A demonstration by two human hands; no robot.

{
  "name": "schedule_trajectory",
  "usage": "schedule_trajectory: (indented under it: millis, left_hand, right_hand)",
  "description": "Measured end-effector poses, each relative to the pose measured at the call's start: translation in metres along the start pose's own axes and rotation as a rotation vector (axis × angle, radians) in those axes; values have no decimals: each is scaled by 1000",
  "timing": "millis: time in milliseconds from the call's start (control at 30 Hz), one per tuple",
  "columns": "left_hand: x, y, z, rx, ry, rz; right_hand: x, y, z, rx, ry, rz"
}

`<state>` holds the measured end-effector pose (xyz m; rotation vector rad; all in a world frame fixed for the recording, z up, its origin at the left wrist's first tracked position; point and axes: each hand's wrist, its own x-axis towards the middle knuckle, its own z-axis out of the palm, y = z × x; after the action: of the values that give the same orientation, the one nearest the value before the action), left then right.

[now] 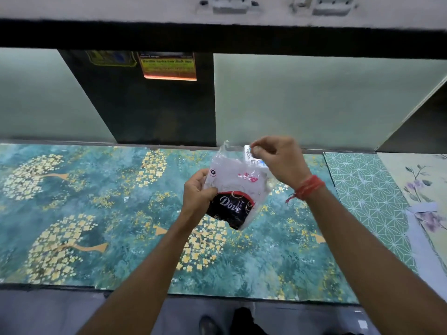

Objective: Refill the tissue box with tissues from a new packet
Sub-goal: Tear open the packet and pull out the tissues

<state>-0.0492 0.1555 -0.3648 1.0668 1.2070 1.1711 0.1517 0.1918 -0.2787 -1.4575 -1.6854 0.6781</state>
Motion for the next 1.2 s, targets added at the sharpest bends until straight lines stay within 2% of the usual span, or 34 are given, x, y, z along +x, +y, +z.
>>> schedule_trajectory:
  millis: [67, 133, 267, 467, 700, 933, 1033, 1200]
  left_hand:
    - [8, -7, -1, 59, -51, -47]
    - [16, -16, -2, 114, -94, -80]
    - [28, -32, -1, 180, -117, -143]
    - [41, -40, 0, 178, -119, -190]
    - [52, -51, -8, 198, -186, -248]
    - [59, -50, -2, 211, -223, -269]
    - [60, -50, -2, 179, -233, -279]
    - [62, -50, -1, 102, -264, -356]
  right_hand:
    - [14, 17, 1, -146, -342, 64]
    - [23, 39, 8, -235, -520, 85]
    - [34, 69, 21, -108, -693, 191]
    - [39, 86, 36, -198, -906, 229]
    - [24, 101, 37, 27, -840, 479]
    - [13, 104, 45, 178, -669, 314]
    - [12, 105, 43, 215, -697, 349]
    - [6, 114, 42, 286, -825, 600]
